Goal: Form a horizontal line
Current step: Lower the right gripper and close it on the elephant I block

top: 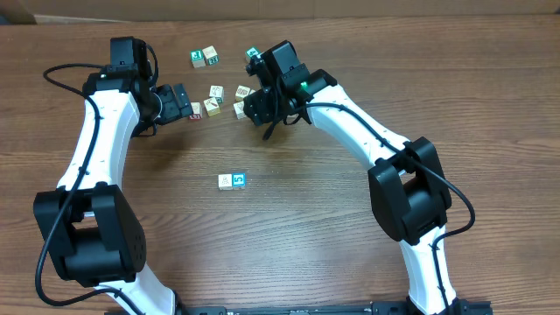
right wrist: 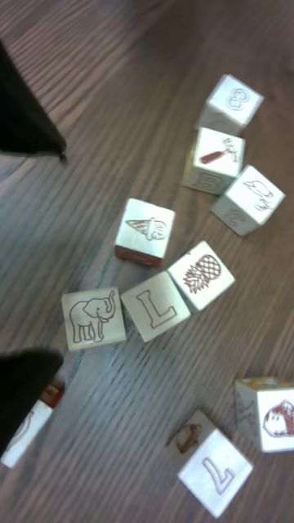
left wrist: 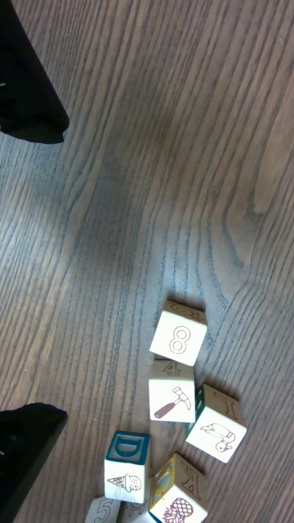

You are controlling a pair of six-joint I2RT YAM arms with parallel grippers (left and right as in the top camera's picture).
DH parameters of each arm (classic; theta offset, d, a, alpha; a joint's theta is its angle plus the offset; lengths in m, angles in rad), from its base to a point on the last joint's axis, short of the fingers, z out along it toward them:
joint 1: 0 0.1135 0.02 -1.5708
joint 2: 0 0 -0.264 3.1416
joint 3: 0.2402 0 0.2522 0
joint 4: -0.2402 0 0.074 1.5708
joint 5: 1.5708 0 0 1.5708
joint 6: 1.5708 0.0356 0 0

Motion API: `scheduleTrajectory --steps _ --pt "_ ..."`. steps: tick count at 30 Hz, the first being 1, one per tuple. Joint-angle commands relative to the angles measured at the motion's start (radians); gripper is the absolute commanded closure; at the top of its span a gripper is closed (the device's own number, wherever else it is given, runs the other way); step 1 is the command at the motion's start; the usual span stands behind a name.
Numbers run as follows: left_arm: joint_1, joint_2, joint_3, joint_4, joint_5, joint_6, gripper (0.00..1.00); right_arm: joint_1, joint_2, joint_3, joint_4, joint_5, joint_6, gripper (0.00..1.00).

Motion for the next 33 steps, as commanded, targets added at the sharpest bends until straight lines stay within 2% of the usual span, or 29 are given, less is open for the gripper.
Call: scheduleTrajectory --steps 1,6,12,18,28,33 --pt "-0.006 0.007 0.009 0.002 -0.006 0.000 0.00 -0.025 -0.006 0.000 0.006 0.182 0.099 0.40" --pt "-0.006 0.007 0.009 0.002 -0.006 0.000 0.00 -0.055 -0.005 -0.002 -0.018 0.233 0.218 0.40" --pt "-0.006 0.007 0.009 0.002 -0.006 0.000 0.00 -0.054 -0.005 -0.002 -0.048 0.232 0.223 0.39" --pt "-0.006 0.007 0.009 0.002 -0.006 0.000 0.00 -0.030 -0.005 -0.002 0.013 0.225 0.215 0.38" --pt "-0.006 0.007 0.009 0.002 -0.006 0.000 0.00 0.018 0.050 -0.002 0.068 0.198 -0.114 0.35" --pt "-0.006 0.007 0.009 0.002 -0.006 0.000 0.00 0.019 0.093 -0.002 0.069 0.188 -0.154 0.35"
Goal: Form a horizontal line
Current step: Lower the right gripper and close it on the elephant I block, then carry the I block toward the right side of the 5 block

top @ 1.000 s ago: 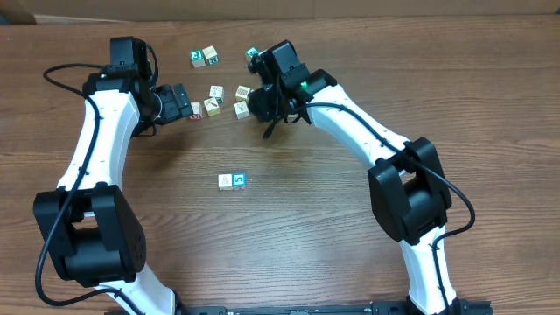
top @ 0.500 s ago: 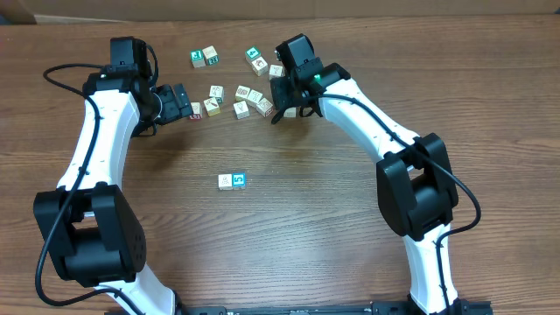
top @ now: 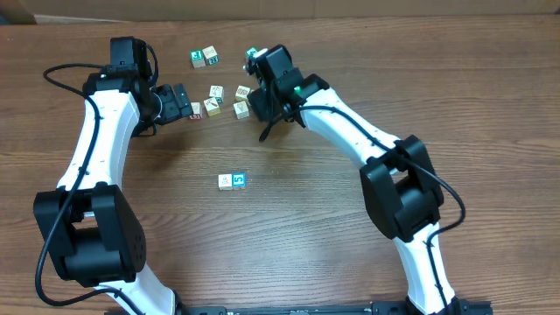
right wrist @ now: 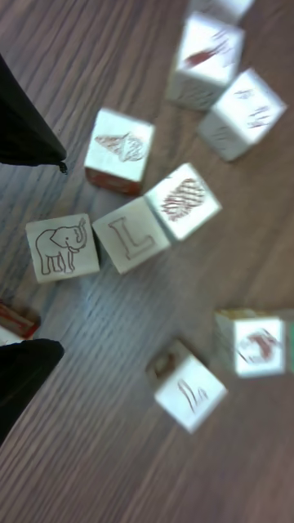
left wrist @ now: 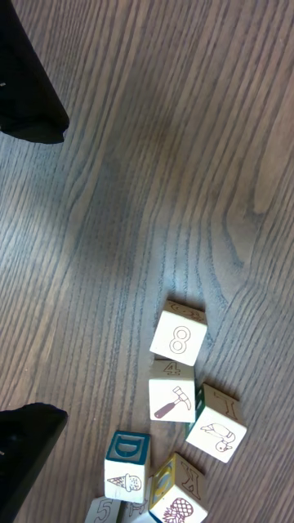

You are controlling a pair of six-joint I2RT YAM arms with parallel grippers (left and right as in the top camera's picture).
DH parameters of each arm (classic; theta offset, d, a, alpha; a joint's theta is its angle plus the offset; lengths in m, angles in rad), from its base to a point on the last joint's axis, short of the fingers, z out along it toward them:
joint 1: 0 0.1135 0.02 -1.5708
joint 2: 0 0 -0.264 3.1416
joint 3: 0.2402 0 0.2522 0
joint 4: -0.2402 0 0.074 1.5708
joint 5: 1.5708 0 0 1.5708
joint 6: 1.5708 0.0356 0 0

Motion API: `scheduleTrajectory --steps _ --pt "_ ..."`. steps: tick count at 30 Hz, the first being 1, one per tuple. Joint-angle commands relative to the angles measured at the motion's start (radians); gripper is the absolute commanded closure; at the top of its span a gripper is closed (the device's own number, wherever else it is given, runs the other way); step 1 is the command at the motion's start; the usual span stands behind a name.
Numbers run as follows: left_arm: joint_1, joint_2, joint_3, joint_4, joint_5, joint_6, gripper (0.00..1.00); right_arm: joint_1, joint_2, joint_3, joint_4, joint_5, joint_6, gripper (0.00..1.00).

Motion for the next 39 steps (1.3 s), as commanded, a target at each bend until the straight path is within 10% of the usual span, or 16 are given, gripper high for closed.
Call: scheduleTrajectory --steps 1,18,28,39 --pt "-0.006 0.007 0.009 0.002 -0.006 0.000 0.00 -0.001 0.046 -0.002 0.006 -0.023 -0.076 0.37" --pt "-0.006 0.007 0.009 0.003 -0.006 0.000 0.00 -0.002 0.089 -0.002 0.042 -0.070 -0.097 0.44" --pt "-0.006 0.007 0.009 0.002 -0.006 0.000 0.00 -0.002 0.048 0.053 0.010 -0.069 -0.097 0.79" --pt "-0.006 0.007 0.009 0.002 -0.006 0.000 0.00 -0.002 -0.186 0.085 -0.173 -0.051 0.018 0.81"
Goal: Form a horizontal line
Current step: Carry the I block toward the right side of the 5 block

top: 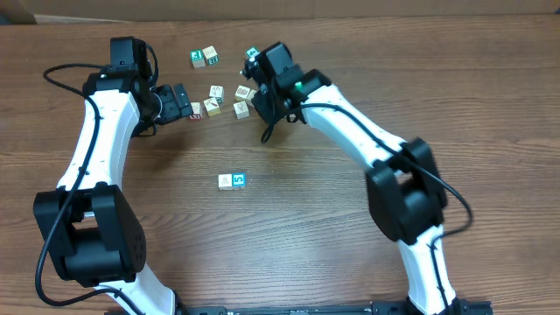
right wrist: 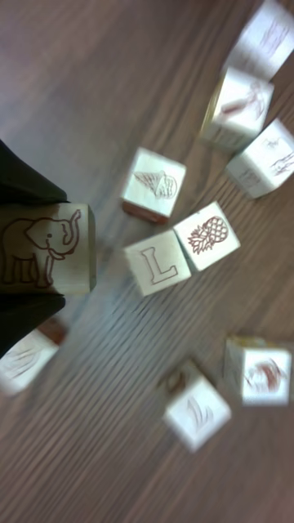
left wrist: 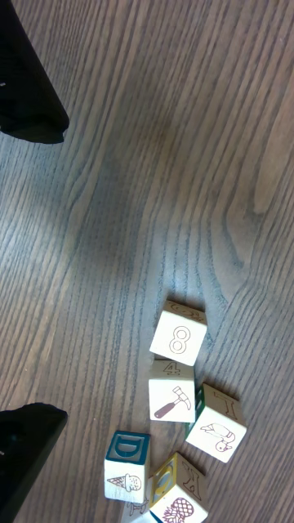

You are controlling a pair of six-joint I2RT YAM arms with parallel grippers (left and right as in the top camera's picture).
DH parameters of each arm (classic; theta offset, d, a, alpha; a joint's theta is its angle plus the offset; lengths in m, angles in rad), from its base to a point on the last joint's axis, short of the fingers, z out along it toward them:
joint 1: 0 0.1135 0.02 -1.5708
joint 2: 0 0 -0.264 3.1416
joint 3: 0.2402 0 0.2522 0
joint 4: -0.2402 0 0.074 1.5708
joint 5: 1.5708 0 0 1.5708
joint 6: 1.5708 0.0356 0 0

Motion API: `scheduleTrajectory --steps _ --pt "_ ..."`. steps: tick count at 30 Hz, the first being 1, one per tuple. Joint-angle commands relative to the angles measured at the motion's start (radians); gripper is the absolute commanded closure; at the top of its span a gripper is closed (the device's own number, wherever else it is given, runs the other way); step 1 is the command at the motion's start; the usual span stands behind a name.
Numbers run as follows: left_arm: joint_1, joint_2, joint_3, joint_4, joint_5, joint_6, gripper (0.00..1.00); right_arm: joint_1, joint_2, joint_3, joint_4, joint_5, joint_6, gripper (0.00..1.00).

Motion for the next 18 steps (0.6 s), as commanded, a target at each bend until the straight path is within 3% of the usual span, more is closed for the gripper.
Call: scheduleTrajectory --steps 1,10,18 --pt "-0.007 0.007 0.009 0.002 -0.006 0.000 0.00 -0.001 -0.146 0.044 -0.072 0.011 0.102 0.81" --pt "-0.006 0.007 0.009 0.002 -0.006 0.000 0.00 -0.001 -0.170 0.023 -0.446 -0.051 0.468 0.81" --pt "-0.007 0.007 0.009 0.002 -0.006 0.000 0.00 0.047 -0.165 -0.127 -0.485 -0.136 0.604 0.81"
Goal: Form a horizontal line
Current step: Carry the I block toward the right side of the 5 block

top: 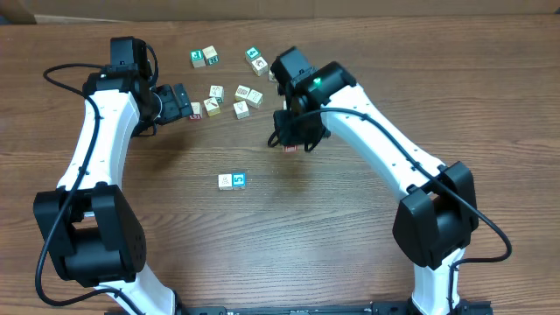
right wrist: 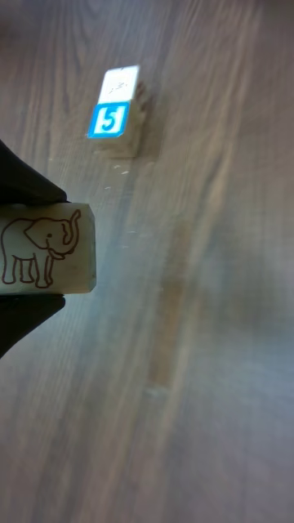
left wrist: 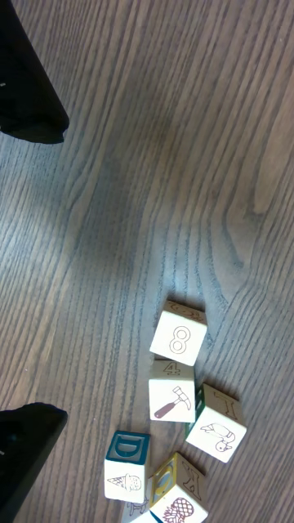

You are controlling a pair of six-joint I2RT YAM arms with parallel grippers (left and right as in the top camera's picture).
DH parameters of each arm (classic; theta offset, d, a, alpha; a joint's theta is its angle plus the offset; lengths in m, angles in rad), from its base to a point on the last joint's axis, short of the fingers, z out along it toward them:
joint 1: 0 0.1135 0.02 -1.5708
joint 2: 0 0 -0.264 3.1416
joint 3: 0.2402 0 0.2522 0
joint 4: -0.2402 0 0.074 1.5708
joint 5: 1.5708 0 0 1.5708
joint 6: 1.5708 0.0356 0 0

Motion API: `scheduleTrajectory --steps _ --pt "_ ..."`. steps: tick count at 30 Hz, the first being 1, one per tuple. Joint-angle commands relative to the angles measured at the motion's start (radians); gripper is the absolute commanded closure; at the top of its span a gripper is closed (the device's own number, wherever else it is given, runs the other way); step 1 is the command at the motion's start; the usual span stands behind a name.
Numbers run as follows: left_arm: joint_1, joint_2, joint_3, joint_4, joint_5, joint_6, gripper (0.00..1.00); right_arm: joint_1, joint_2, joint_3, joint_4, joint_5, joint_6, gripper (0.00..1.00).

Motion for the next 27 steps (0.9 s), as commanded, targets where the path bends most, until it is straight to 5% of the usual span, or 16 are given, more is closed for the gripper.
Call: scheduleTrajectory --steps 1,9,27 --pt "-0.007 0.007 0.009 0.003 -0.006 0.000 0.00 0.039 0.012 -0.085 0.033 -0.036 0.124 0.81" --pt "-0.007 0.007 0.009 0.003 -0.006 0.000 0.00 0.077 0.014 -0.213 0.115 -0.035 0.252 0.81" --pt "-0.007 0.007 0.009 0.003 -0.006 0.000 0.00 0.087 0.017 -0.342 0.245 0.034 0.273 0.74"
